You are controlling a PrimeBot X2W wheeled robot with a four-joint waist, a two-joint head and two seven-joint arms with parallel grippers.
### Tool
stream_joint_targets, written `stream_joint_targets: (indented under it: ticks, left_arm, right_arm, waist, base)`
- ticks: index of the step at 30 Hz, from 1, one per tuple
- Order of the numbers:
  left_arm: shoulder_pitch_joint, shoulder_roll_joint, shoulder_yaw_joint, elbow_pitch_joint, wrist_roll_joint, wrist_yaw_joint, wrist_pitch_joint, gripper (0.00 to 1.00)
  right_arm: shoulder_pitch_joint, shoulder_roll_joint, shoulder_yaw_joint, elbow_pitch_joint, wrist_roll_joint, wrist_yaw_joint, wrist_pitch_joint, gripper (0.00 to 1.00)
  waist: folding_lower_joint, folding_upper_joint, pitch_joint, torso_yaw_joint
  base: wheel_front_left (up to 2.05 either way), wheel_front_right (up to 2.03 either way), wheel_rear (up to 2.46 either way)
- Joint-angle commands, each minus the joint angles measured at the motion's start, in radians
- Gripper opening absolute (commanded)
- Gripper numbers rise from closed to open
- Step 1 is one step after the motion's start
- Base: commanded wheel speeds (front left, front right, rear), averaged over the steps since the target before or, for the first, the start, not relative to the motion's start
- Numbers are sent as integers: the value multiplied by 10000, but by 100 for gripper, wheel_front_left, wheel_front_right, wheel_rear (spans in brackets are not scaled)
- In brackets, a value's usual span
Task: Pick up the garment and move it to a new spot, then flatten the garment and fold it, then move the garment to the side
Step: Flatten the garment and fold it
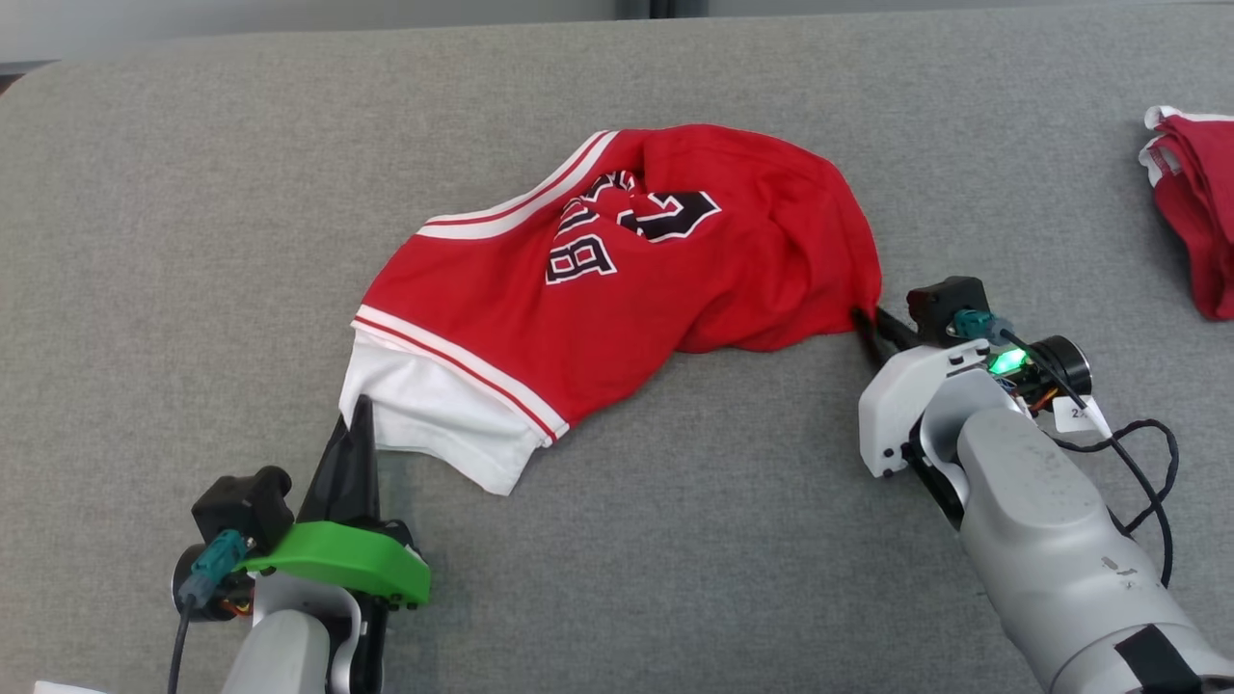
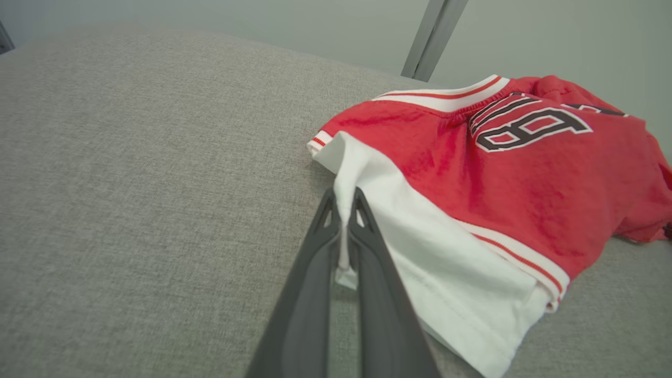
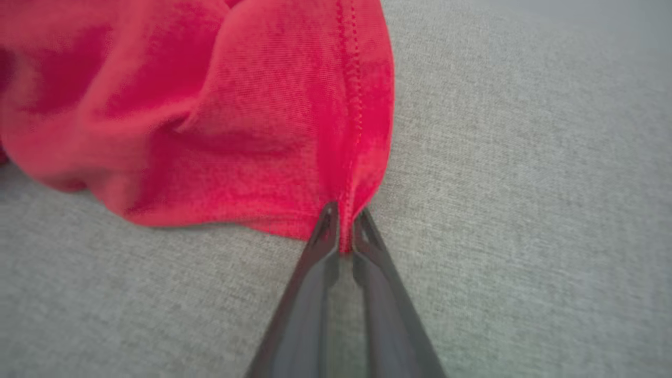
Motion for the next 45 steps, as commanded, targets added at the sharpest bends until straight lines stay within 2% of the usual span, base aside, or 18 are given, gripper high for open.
stream_joint_targets:
  ticks: [1,7,15,20,24,28,33,41,45]
  left_arm:
    - [85,10,49,-38,41,-31,-33,0]
    - [48,-5,86,-308,-537,-35,-33,0]
    - [-566,1014,-144,-1485,-743,-36,130,0]
    - [-1114,1747,25,-2877,-970,-35,693,0]
    - [-1490,1963,285,-4021,-1661,-35,1359,0]
    - [-1860,1929,621,-5302,-2688,86,2319,0]
    - [-2249,2026,870,-6759,-3571,406,3424,0]
    - [-3281,2438,910,-8849,-3771,768,4455,0]
    - [-3916,2661,848,-9186,-3720,856,4880,0]
  right_arm:
    - [24,-52,119,185,168,-16,-21,0]
    - [-309,-46,754,-17,907,-16,-423,0]
    - [-407,-44,1674,-1090,2318,-16,-515,0]
    - [-148,-392,2093,-2612,3761,-16,13,0]
    - [155,-941,2200,-4352,4909,-16,685,0]
    - [588,-1596,1838,-6529,5840,-15,1517,0]
    - [1113,-1991,907,-9032,6402,-15,2528,0]
    - [1629,-1609,-1013,-12496,6304,-15,4016,0]
    - [1681,-1354,-1753,-13646,6004,-15,4631,0]
  waist:
    - [0,0,-28,-60]
    - [0,0,-267,-341]
    - [0,0,-980,-809]
    - [0,0,-1566,-1056]
    - [0,0,-1983,-1201]
    - [0,0,-2358,-1350]
    - [0,0,-2693,-1492]
    - [0,0,-2871,-1587]
    - [0,0,-2814,-1603]
  base:
    - [0,0,0]
    - [0,0,0]
    - [0,0,0]
    - [0,0,0]
    - [0,0,0]
    - [0,0,0]
    - [0,0,0]
    - [0,0,0]
    - [0,0,0]
